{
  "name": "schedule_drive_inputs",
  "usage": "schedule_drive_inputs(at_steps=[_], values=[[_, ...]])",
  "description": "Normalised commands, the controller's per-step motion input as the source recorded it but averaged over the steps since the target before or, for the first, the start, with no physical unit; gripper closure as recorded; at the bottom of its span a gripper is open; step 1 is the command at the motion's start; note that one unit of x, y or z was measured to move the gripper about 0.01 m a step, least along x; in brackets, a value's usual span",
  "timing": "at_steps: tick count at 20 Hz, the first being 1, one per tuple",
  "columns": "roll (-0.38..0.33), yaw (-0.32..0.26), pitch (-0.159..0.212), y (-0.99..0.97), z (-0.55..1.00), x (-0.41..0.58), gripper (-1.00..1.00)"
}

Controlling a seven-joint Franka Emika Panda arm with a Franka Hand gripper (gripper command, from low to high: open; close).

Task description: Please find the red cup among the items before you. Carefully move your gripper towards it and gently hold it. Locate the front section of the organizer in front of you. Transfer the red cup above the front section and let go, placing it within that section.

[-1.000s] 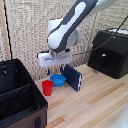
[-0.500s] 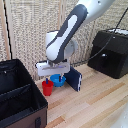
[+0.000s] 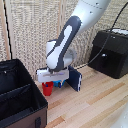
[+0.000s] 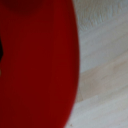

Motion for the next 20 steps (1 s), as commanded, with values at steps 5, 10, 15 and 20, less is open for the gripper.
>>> schedule_drive_inputs(at_steps=[5, 10, 15, 20], values=[[0.000, 0.000, 0.000, 0.02, 0.00, 0.000, 1.00], [0.000, 0.000, 0.000, 0.02, -0.01, 0.000, 1.00], [-0.002, 0.001, 0.000, 0.01, -0.07, 0.000, 1.00], [-0.001, 0.005, -0.034, 0.02, 0.00, 0.000, 1.00]])
